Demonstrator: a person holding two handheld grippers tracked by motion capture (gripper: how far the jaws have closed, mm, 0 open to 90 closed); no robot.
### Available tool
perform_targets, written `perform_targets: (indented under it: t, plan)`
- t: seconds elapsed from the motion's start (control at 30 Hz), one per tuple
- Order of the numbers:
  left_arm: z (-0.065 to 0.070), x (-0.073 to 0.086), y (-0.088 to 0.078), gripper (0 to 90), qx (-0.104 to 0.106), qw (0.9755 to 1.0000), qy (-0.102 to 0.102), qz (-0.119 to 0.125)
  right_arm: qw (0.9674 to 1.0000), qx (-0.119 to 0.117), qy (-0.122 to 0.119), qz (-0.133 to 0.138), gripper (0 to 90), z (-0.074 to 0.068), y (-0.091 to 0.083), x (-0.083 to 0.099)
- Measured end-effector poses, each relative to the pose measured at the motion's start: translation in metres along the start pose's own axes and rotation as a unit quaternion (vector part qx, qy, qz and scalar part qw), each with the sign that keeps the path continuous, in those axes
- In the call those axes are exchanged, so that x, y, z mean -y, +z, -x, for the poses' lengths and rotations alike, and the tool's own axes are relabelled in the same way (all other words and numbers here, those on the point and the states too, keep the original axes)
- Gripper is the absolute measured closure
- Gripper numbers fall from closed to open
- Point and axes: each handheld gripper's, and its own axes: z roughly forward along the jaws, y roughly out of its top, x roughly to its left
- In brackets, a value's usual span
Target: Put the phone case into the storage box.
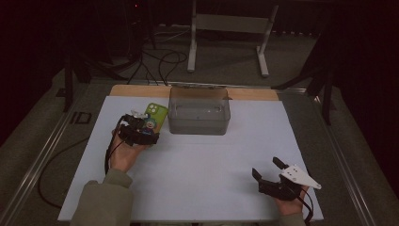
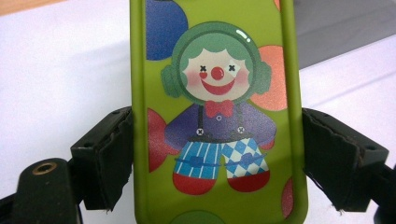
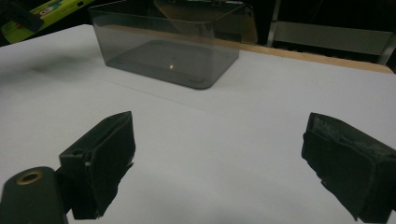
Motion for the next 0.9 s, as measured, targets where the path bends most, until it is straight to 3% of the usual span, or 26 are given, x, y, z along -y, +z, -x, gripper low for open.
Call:
perform_targets:
  t: [0.43,0.7,0.9]
  plan:
    - [0.009,0.002,-0.015,16.4,0.024,0.9986,0.031,0.035,0.9997,-0.015,0.008,-0.015,9.4,-0.001,0.004,0.001]
    - [0.015,0.003,-0.02,16.4,0.033,0.9974,0.047,0.043,0.9995,-0.024,0.008,-0.021,9.3,-0.003,0.007,0.001]
    - [0.022,0.002,-0.021,16.5,0.04,0.9965,0.054,0.049,0.998,-0.05,0.031,-0.024,9.4,-0.002,0.008,0.001]
